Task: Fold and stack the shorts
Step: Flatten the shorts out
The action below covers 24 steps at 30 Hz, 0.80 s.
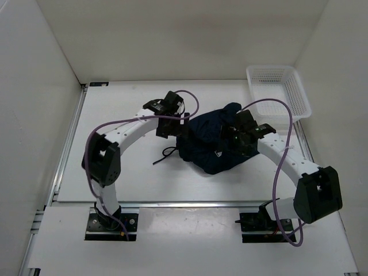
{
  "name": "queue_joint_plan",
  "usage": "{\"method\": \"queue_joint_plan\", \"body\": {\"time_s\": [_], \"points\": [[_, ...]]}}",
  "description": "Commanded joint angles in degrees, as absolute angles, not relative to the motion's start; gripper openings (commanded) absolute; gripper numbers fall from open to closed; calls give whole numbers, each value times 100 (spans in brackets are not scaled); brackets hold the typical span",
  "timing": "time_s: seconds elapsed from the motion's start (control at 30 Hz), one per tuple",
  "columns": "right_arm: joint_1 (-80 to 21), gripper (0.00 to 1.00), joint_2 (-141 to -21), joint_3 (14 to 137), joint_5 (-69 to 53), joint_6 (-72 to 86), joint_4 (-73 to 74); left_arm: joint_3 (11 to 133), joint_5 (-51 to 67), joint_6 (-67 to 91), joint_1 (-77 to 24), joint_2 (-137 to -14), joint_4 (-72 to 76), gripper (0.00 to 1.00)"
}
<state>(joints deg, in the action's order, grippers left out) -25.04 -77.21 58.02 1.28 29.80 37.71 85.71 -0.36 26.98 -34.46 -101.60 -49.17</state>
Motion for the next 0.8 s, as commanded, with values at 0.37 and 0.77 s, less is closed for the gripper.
{"method": "queue_joint_plan", "body": {"time_s": [0.37,0.77], "points": [[-2750,70,-8446,5150,53,4069,2786,10520,157,2136,-3516,-12190,-4869,87],[-2917,0,-8551,6870,439,3649,3505,10907,659,2135,-2752,-11129,-5123,10]]}}
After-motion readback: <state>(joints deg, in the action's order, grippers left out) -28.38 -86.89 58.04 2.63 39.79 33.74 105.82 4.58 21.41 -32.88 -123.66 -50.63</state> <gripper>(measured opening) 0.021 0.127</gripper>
